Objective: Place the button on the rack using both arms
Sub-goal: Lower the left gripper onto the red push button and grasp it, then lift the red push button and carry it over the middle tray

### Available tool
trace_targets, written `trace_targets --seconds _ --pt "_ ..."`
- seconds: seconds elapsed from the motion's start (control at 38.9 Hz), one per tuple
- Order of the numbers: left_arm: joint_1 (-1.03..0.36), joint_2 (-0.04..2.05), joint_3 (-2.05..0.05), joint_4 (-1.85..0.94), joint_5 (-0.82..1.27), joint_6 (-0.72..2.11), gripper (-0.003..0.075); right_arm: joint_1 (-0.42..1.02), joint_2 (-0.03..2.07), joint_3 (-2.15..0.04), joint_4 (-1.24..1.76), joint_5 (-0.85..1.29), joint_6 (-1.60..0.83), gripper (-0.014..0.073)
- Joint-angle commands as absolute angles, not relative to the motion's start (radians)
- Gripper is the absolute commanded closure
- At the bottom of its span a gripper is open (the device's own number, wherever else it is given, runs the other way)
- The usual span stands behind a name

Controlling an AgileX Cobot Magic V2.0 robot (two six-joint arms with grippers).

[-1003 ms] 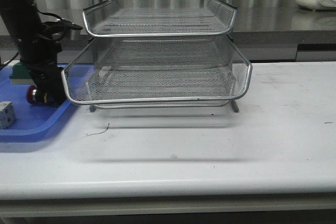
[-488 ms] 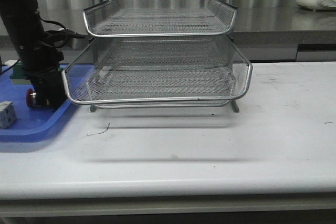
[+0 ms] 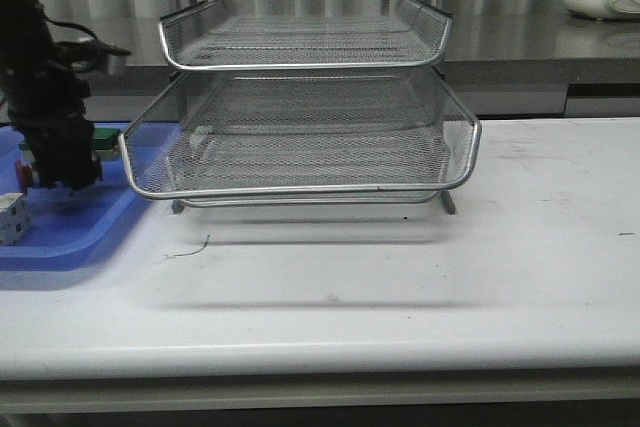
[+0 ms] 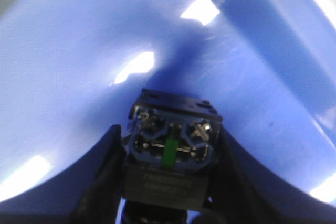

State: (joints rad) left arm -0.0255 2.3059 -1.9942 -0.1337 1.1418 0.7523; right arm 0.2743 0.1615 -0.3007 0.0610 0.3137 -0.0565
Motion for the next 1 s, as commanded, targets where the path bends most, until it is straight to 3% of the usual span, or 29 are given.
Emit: trace_targets --seconds 0.0,0.26,0.62,0.98 --pt "0.004 2.168 -2.054 -0.143 1.169 0.682 0.0671 0.275 0.171 -0.329 0.06 0.226 -0.06 0.0655" --pt "0.028 2.041 -2.068 -0.148 1.291 0.631 0.0671 0.275 0.171 -0.329 0.06 0.226 -0.06 0.0655" --pt "0.009 1.865 -2.042 -0.157 1.291 0.464 0.0671 0.275 0.171 -0.329 0.06 0.226 -0.06 0.0655" --pt "-0.257 1.716 -1.941 -0.298 1.291 0.464 0.0671 0.275 0.171 -0.329 0.06 0.226 -0.06 0.0655"
